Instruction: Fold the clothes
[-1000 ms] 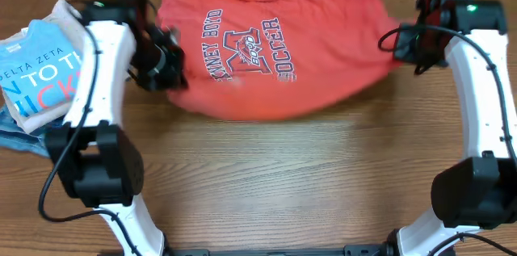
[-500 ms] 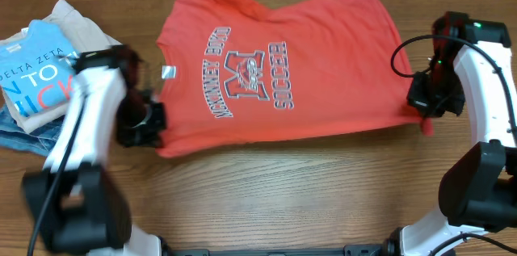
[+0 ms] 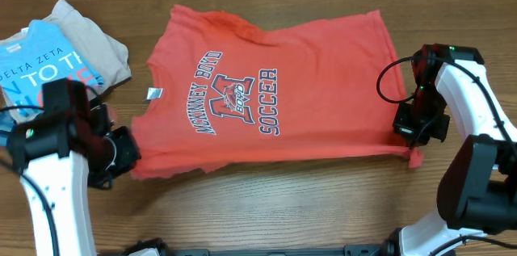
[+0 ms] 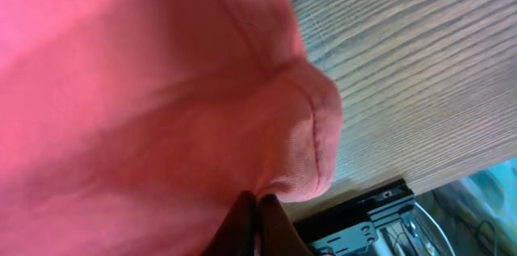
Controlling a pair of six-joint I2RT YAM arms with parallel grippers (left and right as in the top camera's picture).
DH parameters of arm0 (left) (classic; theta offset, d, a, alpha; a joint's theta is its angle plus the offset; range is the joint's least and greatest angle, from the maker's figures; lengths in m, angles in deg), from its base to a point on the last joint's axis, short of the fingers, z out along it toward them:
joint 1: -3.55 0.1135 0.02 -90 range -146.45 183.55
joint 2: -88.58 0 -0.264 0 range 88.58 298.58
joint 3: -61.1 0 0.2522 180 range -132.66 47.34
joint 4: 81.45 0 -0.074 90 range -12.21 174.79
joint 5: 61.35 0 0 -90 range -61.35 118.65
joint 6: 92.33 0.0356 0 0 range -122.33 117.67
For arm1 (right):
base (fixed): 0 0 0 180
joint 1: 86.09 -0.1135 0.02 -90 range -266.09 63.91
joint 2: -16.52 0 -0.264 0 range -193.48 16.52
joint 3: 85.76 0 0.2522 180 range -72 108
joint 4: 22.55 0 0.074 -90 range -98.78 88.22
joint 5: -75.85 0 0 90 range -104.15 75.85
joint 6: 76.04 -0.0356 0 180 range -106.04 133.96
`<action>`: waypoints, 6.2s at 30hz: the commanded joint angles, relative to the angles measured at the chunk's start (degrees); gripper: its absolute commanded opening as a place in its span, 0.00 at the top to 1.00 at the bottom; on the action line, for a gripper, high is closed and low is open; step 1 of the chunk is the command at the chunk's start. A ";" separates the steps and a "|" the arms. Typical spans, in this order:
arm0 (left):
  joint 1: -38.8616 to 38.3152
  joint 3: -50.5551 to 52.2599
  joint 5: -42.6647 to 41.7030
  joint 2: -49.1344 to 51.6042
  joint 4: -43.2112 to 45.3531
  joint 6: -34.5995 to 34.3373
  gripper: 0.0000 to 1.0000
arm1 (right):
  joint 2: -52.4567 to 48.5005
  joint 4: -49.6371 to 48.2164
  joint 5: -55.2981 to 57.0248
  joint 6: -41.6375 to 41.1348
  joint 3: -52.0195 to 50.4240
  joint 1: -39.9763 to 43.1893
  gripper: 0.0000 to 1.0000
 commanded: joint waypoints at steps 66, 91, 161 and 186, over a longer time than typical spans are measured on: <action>-0.70 9.20 -7.21 19.54 39.95 -2.16 0.96 | -9.68 -23.32 -6.34 3.04 -0.85 4.33 0.78; -0.72 5.88 -7.43 19.45 47.93 -3.65 0.96 | -3.45 -25.27 -6.97 3.23 11.50 4.44 0.96; -5.22 5.97 -4.66 29.92 41.44 -5.44 0.68 | -9.79 -22.21 -7.34 3.23 7.10 3.19 0.77; -5.09 18.23 7.10 29.92 48.98 -6.67 0.55 | -9.79 -28.61 -11.17 3.04 -4.98 3.19 0.87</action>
